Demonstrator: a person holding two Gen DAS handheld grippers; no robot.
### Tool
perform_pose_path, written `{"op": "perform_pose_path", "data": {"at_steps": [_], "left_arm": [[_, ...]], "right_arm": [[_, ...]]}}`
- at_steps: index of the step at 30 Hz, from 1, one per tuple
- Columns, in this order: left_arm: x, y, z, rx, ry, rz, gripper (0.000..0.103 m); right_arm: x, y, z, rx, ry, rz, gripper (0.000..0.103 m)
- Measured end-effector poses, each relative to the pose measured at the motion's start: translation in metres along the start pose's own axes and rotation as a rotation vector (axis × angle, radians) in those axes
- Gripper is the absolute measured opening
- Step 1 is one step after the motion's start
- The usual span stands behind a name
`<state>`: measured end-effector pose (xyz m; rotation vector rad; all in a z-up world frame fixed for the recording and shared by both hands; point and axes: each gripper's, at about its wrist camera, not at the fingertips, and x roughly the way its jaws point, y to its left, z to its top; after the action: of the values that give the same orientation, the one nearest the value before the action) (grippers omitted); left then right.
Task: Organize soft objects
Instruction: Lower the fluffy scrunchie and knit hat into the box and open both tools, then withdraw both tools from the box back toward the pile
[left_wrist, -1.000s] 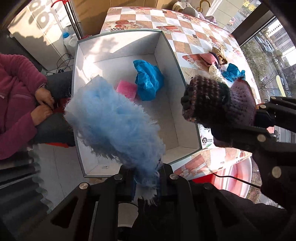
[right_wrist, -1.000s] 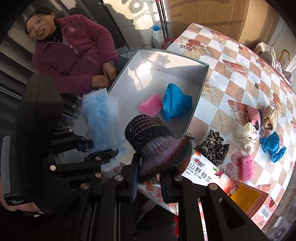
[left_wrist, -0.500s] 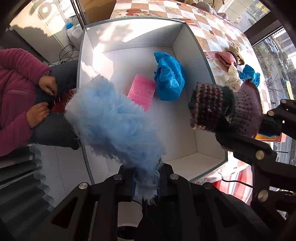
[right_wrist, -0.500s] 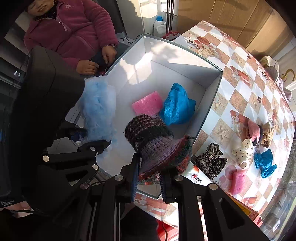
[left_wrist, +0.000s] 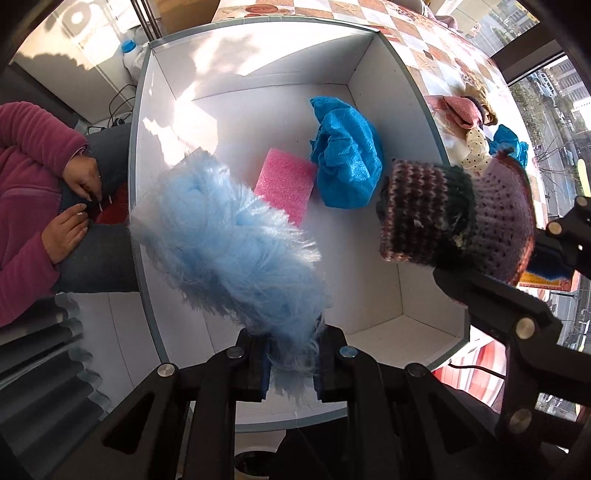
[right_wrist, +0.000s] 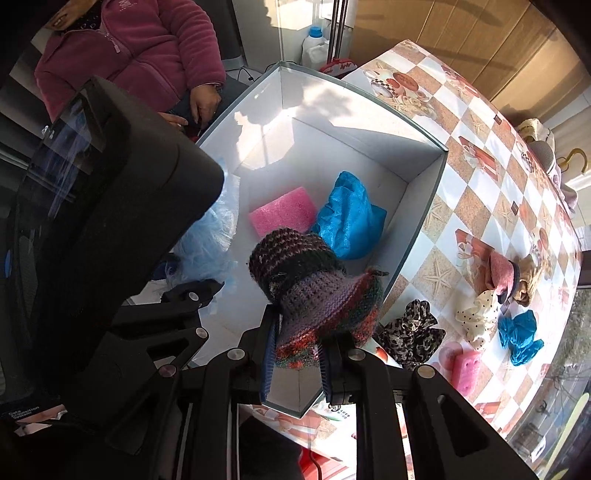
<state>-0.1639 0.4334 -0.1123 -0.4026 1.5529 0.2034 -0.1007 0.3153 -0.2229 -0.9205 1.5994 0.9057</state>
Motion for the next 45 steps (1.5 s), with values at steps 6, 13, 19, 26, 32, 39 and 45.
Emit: {"op": "perform_pose_path", "data": {"at_steps": [6,13,19,26,32,39,45], "left_arm": [[0.002,0.001,0.001,0.000,0.001,-0.001,0.019],[0.000,0.000,0.003,0.004,-0.009,-0.003,0.022],[-0.006,0.001,0.002,-0.009,-0.033,-0.002,0.057],[-0.014,0.005,-0.001,-0.028,-0.061,-0.024,0.070],[-0.020,0.004,-0.008,-0.025,-0.069,-0.029,0.070],[-0.042,-0.032,-0.006,0.056,-0.115,-0.059,0.070],[-0.064,-0.098,0.007,0.204,-0.150,-0.123,0.070]], "right_arm": [[0.002,0.001,0.002,-0.003,0.004,-0.011,0.021],[0.000,0.001,0.002,0.002,-0.003,-0.005,0.021],[-0.003,-0.009,0.000,0.041,-0.012,0.010,0.024],[-0.011,-0.023,-0.004,0.102,-0.040,0.039,0.026],[-0.018,-0.033,-0.015,0.135,-0.050,0.047,0.026],[-0.046,-0.063,-0.048,0.227,-0.080,0.064,0.026],[-0.088,-0.116,-0.096,0.356,-0.145,0.043,0.026]]}}
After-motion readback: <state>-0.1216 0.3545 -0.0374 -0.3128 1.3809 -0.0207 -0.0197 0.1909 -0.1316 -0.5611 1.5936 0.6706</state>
